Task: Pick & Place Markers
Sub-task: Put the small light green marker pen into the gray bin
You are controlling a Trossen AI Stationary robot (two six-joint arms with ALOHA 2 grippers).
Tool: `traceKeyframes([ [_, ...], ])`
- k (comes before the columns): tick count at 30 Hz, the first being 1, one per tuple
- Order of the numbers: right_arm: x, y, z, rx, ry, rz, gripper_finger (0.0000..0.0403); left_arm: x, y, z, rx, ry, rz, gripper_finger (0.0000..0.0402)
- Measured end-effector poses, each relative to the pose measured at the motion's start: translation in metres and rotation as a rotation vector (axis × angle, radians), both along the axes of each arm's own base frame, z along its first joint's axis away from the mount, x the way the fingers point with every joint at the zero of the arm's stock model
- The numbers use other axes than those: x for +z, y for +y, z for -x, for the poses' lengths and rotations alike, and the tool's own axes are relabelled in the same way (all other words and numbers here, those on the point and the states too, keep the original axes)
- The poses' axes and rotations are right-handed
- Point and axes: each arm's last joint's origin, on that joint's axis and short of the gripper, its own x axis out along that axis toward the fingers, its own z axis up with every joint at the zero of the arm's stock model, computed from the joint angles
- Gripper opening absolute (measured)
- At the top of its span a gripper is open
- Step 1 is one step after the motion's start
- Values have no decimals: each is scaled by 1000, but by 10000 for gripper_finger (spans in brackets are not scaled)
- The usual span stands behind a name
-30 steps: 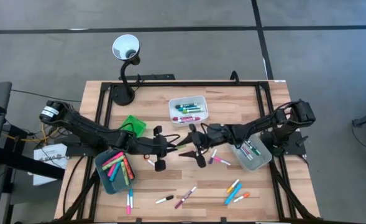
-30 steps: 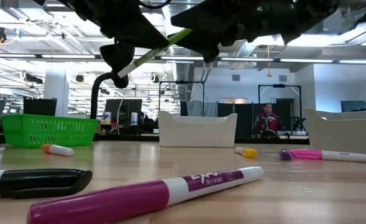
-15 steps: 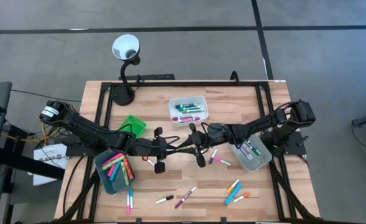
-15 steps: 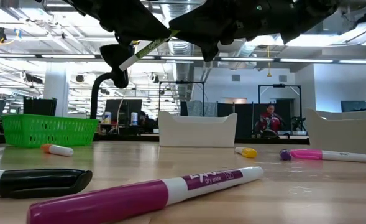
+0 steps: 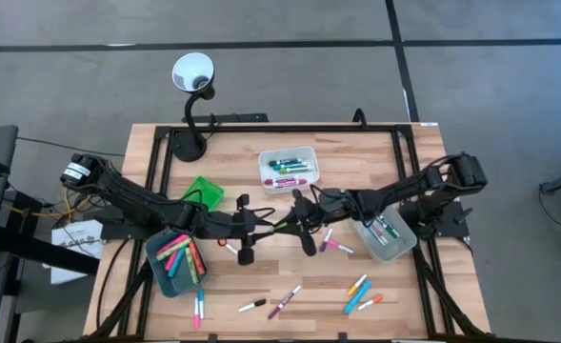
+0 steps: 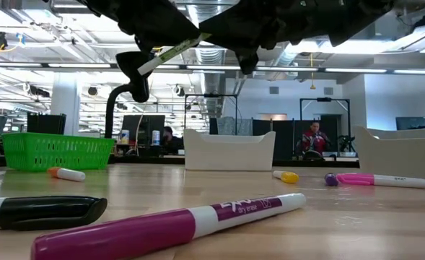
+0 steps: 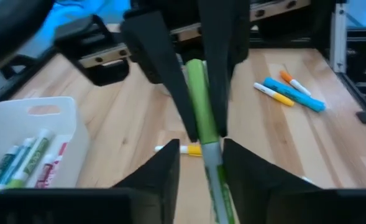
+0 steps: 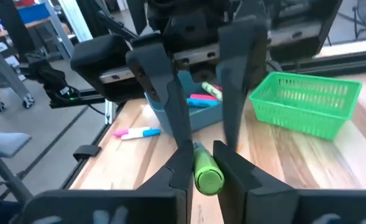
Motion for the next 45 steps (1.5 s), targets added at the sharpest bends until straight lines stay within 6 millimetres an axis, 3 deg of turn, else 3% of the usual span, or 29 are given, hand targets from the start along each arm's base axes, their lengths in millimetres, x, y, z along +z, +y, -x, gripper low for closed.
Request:
traceKeyframes([
  [5, 3, 8, 16, -31, 143, -4, 29, 1, 5, 0, 100, -14, -39, 157],
  [11, 26, 14, 58, -196, 335, -32, 37, 0, 4, 0, 86, -7, -35, 174],
  [19, 65, 17, 161, -469, 481, -54, 30, 0, 4, 0, 85, -4, -33, 169],
  [23, 63, 13, 211, -636, 598, -116, 33, 0, 3, 0, 83, -4, -33, 164],
  [27, 55, 12, 242, -746, 746, -129, 30, 0, 3, 0, 82, -3, -33, 163],
  [33, 43, 20, 255, -817, 768, -133, 34, 0, 5, 0, 89, -2, -33, 163],
  [40, -4, 32, 244, -881, 739, -80, 32, 0, 7, -1, 95, -2, -33, 163],
  [45, -16, 37, 234, -903, 714, -8, 54, 0, 7, -1, 94, -2, -33, 163],
])
